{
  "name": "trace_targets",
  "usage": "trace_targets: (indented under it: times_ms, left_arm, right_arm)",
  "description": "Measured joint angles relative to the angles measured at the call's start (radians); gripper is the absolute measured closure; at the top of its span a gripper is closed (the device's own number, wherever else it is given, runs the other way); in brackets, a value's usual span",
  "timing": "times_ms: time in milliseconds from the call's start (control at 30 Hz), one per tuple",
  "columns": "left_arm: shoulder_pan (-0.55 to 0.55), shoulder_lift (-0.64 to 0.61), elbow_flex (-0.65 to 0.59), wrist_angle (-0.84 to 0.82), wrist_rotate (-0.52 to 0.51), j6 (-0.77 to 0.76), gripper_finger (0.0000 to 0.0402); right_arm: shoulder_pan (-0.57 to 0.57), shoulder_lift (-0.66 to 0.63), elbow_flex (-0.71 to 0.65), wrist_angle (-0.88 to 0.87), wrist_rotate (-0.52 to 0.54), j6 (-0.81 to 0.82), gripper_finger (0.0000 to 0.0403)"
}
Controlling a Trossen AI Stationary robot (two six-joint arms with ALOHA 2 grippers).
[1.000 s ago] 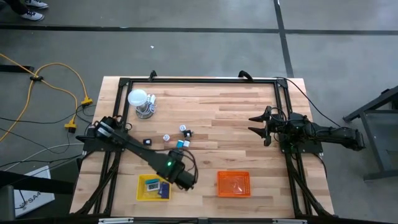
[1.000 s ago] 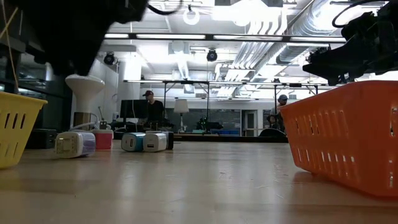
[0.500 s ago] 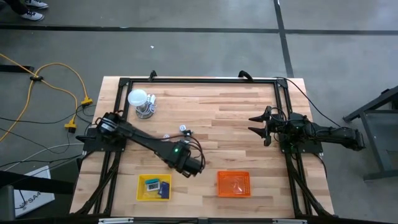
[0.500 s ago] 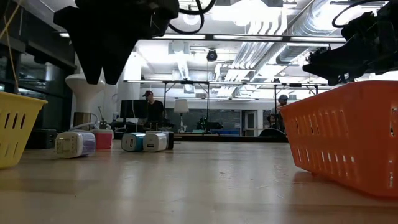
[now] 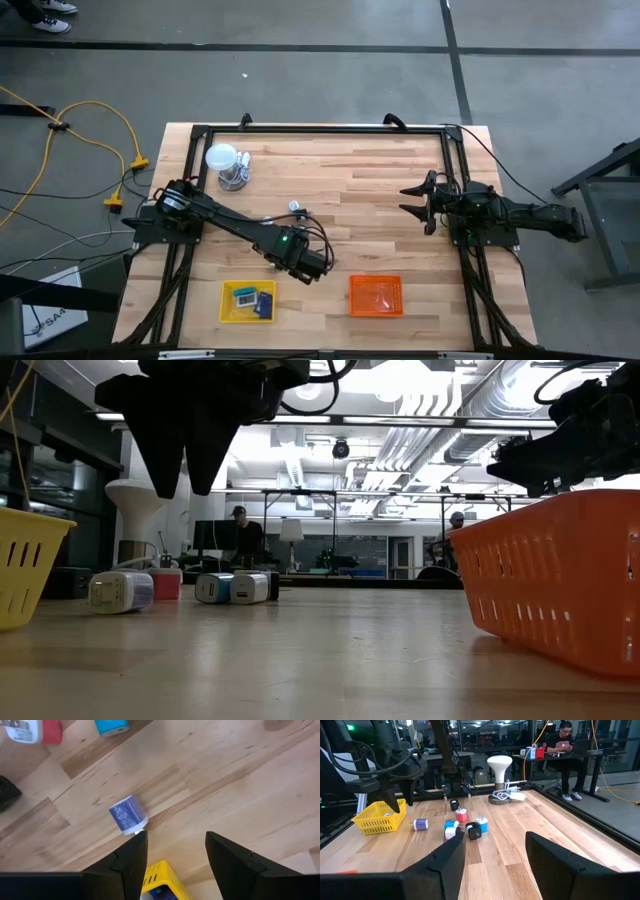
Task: Pick & Place Office items
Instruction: Put the violet charger adapter into the orange bin
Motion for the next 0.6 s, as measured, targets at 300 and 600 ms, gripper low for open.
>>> trace_targets:
  times_ms: [300,600]
  left_arm:
    - [0.002,0.0,0.0,0.01,-0.052,0.236,0.021]
    - [0.024,0.0,0.0,0.014,-0.055,0.254,0.021]
  right_arm:
    - [0.0,0.0,0.0,0.0,0.0,0.0,0.0208]
    - [0.0,0.0,0.0,0.0,0.0,0.0,0.0208]
